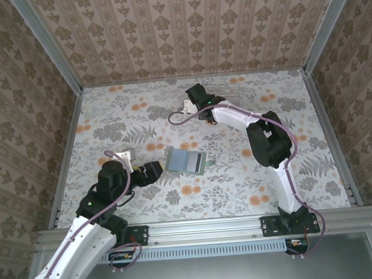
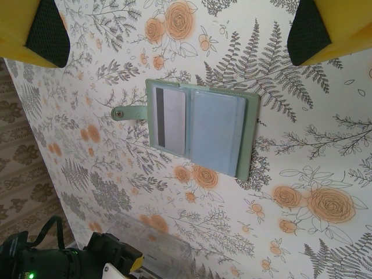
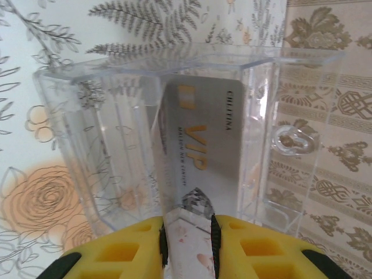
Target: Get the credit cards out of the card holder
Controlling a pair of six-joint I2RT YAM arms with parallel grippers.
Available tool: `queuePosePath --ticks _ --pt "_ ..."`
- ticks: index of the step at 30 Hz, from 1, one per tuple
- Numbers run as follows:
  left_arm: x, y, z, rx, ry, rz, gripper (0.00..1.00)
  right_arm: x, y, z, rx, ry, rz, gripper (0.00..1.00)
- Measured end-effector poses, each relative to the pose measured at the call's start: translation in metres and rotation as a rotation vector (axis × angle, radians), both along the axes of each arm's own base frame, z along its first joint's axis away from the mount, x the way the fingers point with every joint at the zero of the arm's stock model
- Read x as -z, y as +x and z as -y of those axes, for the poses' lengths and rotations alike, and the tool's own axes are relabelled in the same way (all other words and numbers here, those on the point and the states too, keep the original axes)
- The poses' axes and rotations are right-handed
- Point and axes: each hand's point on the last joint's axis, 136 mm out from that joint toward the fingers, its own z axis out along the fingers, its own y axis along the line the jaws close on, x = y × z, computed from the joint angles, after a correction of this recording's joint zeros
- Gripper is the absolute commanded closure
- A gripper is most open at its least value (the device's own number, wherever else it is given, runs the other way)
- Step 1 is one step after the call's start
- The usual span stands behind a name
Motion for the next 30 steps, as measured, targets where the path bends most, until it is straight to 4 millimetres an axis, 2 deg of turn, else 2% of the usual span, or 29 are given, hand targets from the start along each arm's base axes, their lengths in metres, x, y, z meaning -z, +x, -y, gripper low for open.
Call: queuePosePath --ticks 7,14,17,20,22,26,30 --pt "0.001 0.0 0.0 0.0 0.001 -0.002 0.0 -0.012 0.019 0.011 0.065 0.032 0.066 0.7" --pt "0.002 0.001 0.0 -0.001 0.005 -0.009 0.0 -0.016 0.025 0.019 0.126 0.076 0.099 0.72" --pt "0.005 0.001 0.0 -0.001 0.01 -0.018 0.0 -0.021 0.027 0.018 0.151 0.115 0.116 0.71" --pt "0.008 0.002 0.001 -0.003 0.019 -0.032 0.0 -0.022 0.025 0.014 0.158 0.162 0.108 0.62" --pt "0.01 0.004 0.0 -0.006 0.021 -0.038 0.0 -0.023 0.019 0.011 0.149 0.196 0.084 0.51" --pt "0.011 0.004 0.001 -0.006 0.024 -0.043 0.0 -0.022 0.003 0.007 0.117 0.234 0.03 0.49" --pt "0.011 0.006 0.002 -0.006 0.023 -0.042 0.0 -0.017 -0.003 0.006 0.108 0.244 0.0 0.5"
